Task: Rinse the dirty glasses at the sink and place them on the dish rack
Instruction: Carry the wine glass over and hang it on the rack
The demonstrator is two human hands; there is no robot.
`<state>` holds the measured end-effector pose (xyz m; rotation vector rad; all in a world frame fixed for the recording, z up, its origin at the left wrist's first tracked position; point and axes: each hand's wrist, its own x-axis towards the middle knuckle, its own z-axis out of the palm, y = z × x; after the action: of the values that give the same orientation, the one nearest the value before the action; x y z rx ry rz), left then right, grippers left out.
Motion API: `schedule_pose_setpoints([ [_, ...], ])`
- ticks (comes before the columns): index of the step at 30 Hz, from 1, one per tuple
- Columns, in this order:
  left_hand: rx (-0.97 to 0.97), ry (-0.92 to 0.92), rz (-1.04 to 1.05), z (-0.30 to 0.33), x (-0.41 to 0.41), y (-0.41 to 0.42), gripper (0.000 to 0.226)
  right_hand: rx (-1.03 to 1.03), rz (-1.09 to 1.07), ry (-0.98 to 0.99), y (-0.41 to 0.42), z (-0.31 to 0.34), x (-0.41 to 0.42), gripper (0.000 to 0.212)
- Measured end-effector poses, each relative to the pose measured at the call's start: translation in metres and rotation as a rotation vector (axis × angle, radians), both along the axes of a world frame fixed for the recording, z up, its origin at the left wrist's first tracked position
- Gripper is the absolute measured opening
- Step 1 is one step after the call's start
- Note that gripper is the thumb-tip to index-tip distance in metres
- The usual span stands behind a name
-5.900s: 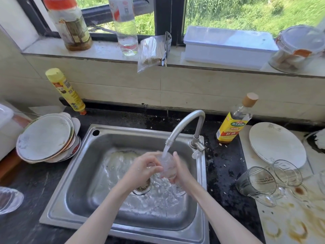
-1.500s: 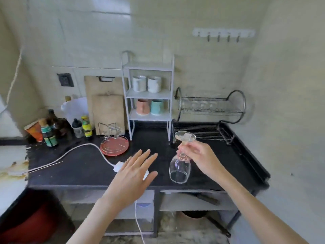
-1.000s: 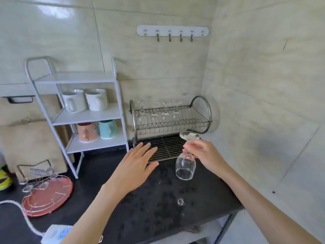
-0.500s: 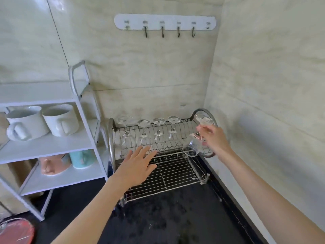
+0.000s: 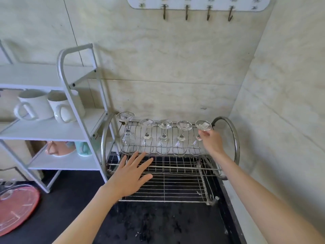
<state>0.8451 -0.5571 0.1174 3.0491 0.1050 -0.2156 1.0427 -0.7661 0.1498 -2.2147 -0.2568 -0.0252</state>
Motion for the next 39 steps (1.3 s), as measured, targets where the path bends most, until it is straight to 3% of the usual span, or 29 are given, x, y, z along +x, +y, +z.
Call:
schedule_pose_setpoints([
  [18,0.005,-0.032,0.032,-0.001,0.000,-0.003,0.103,-0.014,0.142,0.059,-0.009,-0.013,-0.004,0.042],
  [21,0.030,-0.078,0.052,0.003,-0.006,-0.008,0.097,-0.039,0.119,0.080,-0.015,-0.013,-0.020,0.055],
  [25,0.042,-0.173,0.084,0.013,-0.027,-0.021,0.098,-0.028,0.137,0.016,-0.020,0.003,-0.066,0.053],
  [28,-0.003,-0.284,0.103,0.021,-0.060,-0.032,0.092,-0.086,0.243,-0.161,-0.016,0.020,-0.121,0.055],
  [32,-0.019,-0.384,0.171,0.024,-0.130,-0.041,0.076,-0.339,0.416,-0.376,-0.007,0.023,-0.204,0.064],
  [39,0.077,-0.292,0.386,-0.003,-0.311,-0.024,0.061,-0.577,0.696,-0.521,0.026,-0.024,-0.352,0.071],
])
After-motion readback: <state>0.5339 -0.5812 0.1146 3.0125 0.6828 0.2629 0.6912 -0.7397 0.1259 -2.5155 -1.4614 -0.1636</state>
